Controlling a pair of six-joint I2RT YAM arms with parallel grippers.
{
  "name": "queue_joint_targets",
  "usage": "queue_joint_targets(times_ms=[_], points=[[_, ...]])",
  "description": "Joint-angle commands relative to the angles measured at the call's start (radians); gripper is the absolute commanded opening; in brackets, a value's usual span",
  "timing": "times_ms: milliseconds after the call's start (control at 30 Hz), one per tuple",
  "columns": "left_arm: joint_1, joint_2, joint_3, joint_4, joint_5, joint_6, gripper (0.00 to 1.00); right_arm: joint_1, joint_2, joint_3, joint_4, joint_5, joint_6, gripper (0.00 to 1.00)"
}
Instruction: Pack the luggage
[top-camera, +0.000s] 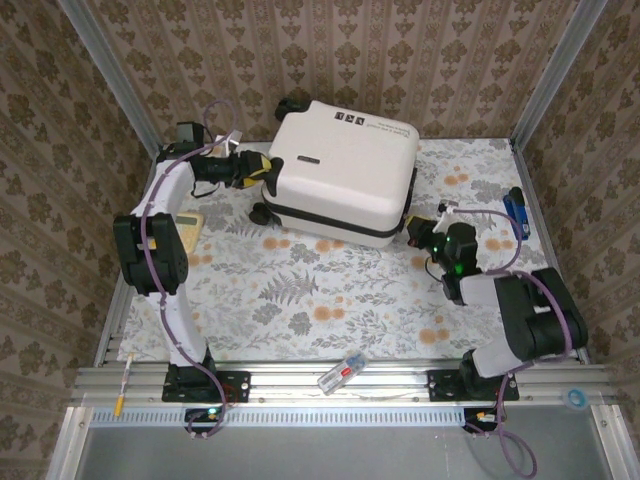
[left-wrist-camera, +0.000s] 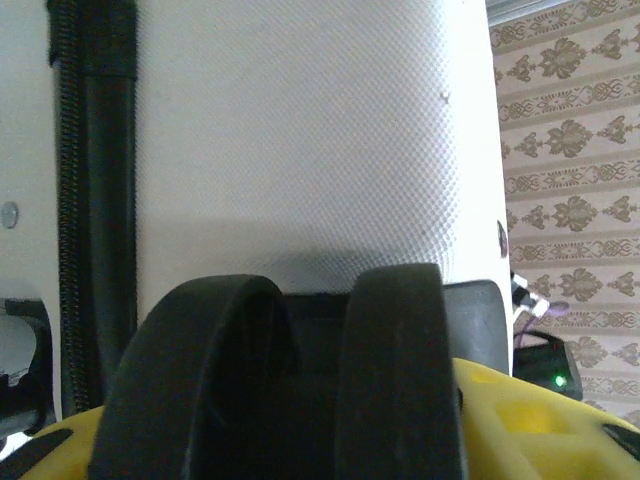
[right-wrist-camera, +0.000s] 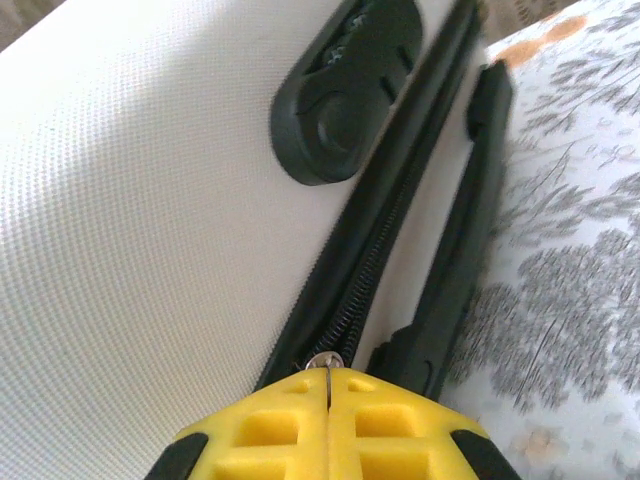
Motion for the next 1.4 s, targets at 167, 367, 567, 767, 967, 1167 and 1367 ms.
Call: queue_joint_targets(times_ms=[167,367,567,767,967,1167,1367], points=[[0.048,0.037,0.004,-0.015,-0.280,0.238,0.00,-0.085,0.034,0.164,0.059,0.176,-0.032,0.00],[0.048,0.045,-0.003,-0.023,-0.272,0.255,0.00,-0.090,0.109,0.209,0.124,0.103,0.006,0.00],[0.047,0.045,0.010,-0.027,-0.281,0.248,0.12,-0.087,0.094,0.173,0.122,0.014,0.003,0.00],[0.045,-0.019,-0.020,0.033,-0.306,0.186,0.60,-0.067,0.093,0.151,0.109,-0.027,-0.003,0.00],[0.045,-0.178,-0.079,0.163,-0.405,0.078,0.69,-0.064,0.089,0.140,0.085,-0.050,-0.003,0.00],[-0.057,-0.283,-0.020,0.101,-0.689,0.105,0.73,-0.061,0.090,0.118,0.102,-0.102,-0.018,0.00],[-0.243,-0.311,0.067,-0.005,-1.011,0.201,0.76,-0.049,0.099,0.101,0.122,-0.123,-0.025,0.00]])
